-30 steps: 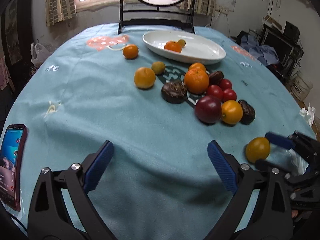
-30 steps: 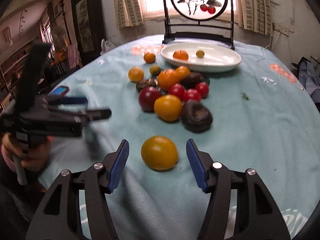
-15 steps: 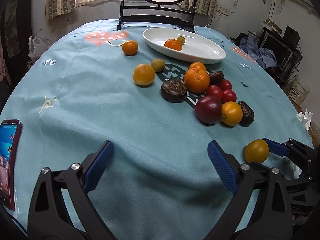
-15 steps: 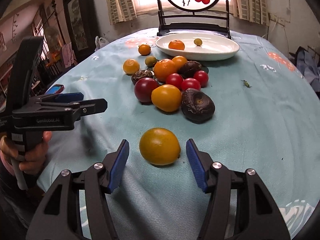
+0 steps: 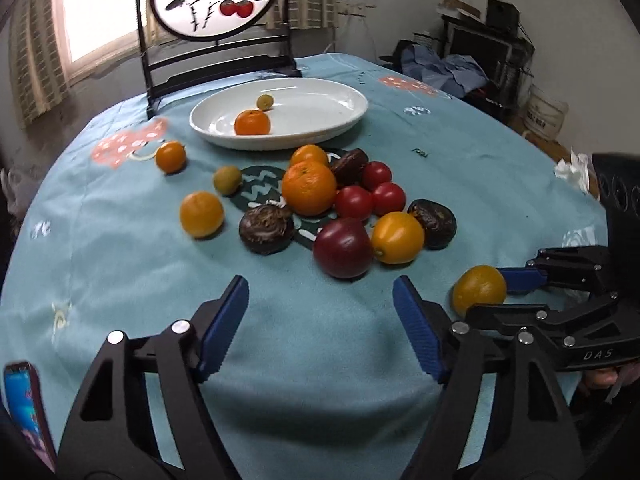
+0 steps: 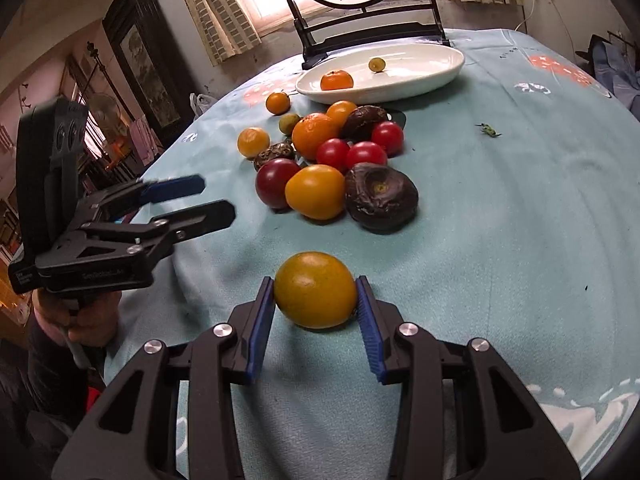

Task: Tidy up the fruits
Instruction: 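Grasp the large yellow tomato with the right tool while the left tool grasps the red plum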

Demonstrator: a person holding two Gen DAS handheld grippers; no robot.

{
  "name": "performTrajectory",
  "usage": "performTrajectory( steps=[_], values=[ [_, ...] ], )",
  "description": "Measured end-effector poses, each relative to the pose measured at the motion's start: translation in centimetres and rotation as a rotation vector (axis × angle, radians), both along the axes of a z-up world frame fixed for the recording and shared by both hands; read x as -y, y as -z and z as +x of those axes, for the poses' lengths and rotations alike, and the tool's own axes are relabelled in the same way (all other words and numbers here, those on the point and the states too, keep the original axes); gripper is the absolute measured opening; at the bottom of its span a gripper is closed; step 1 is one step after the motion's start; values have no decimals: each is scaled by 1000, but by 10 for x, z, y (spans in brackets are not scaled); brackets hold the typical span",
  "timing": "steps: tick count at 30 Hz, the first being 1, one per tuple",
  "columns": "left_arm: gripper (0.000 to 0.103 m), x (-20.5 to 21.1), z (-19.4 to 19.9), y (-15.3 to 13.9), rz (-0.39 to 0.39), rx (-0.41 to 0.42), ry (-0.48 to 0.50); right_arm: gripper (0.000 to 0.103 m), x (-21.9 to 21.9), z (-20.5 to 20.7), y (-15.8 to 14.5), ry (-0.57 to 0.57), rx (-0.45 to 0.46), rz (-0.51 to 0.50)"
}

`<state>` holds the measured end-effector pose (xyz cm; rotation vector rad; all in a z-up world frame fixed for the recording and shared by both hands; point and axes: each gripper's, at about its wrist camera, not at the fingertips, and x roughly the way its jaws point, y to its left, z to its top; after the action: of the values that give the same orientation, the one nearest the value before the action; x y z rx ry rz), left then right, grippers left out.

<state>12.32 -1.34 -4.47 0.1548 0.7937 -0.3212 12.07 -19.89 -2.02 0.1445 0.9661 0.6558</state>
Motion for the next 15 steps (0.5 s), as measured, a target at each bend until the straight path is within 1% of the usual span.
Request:
performTrajectory(
  steps=[1,2,4,6,7,9,15],
  values=[
    [71,5,4,1,32,3,32,41,0,0,0,-1,1,-1],
    [69,7,8,1,40,-3,57,41,0,0,0,-2,0,0],
    [67,10,16,4,33,-30,103,41,1,1,1,-2,-6,9],
    [57,12,25,8,28,-54,137,41,2,2,1,-2,-12,16],
    [55,13,30,9,24,-63,147,41,3,2,1,-3,-13,18],
    [49,13,40,12,16,-84,155,41,3,2,1,-4,-15,20],
    [47,16,53,15,-6,-95,185,41,5,4,2,-12,-28,36]
  ],
)
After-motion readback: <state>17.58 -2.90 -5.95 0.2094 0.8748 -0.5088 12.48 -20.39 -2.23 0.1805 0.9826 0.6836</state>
